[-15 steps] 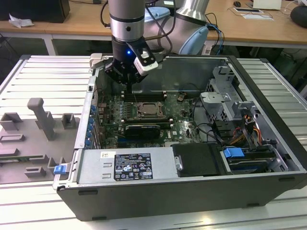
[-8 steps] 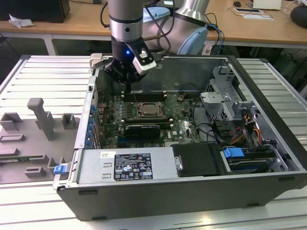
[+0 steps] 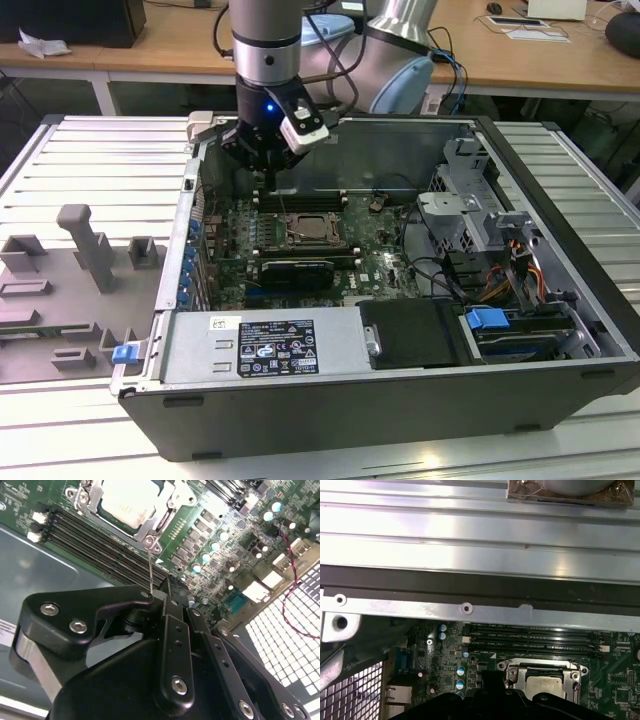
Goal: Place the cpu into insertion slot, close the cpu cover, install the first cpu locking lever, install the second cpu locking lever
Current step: 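Install the first cpu locking lever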
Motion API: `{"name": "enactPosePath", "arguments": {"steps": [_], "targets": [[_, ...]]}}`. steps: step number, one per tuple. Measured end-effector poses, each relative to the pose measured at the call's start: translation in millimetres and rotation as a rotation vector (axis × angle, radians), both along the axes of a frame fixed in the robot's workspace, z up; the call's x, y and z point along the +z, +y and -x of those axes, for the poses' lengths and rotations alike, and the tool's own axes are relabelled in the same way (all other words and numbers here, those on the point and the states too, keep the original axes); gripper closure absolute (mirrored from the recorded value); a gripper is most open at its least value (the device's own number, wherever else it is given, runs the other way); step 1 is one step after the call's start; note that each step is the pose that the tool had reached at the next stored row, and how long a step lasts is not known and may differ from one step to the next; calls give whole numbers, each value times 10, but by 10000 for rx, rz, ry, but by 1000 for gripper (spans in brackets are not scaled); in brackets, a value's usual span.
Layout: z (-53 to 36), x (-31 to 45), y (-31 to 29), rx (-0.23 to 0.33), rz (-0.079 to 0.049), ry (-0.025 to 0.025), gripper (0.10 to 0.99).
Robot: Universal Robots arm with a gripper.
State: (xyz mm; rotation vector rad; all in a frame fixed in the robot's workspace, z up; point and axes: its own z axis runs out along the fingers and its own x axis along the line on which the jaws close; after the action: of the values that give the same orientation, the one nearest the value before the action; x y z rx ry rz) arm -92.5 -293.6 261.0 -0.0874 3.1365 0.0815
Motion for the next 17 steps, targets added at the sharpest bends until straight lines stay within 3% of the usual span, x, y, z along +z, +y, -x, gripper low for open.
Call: {"name": "enactPosePath", "arguments": {"steps": [4,10,11,13,14,15,16,17], "targets": [[-60,-3,0,-1,0,1,984],[-334,-22,4,-3,0,9,984],[-421,-37,6,-2,0,18,984],[-476,-59,6,1,-5,19,984],[-486,-69,5,0,-46,21,984],[-488,-76,6,0,-316,20,984],[-490,-98,7,26,-419,18,984],[-492,-117,6,110,-417,21,984]]}}
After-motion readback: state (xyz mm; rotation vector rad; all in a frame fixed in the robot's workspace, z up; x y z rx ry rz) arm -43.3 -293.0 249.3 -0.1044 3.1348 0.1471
